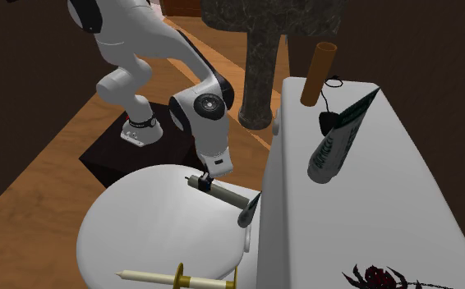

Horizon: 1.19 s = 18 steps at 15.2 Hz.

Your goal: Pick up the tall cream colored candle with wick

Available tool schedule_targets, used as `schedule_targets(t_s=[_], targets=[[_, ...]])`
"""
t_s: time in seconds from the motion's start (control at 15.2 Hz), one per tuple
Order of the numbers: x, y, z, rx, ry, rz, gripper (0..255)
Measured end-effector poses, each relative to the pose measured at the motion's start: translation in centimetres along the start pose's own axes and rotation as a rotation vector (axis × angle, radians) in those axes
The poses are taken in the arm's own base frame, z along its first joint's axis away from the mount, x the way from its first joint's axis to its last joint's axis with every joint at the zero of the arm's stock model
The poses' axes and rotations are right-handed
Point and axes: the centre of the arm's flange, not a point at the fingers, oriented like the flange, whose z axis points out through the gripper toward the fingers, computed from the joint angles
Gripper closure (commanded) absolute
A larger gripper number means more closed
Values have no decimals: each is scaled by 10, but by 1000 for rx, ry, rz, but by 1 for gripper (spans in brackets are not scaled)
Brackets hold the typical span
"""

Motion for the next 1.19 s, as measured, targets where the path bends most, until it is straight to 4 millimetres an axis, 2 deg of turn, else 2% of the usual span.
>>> schedule_targets(t_s=[0.2,0.59,0.66,1.19], targets=[[11,15,16,1,-4,3,0],[14,16,47,0,-4,3,0],[15,17,49,1,-4,3,255],[15,17,50,1,-4,3,255]])
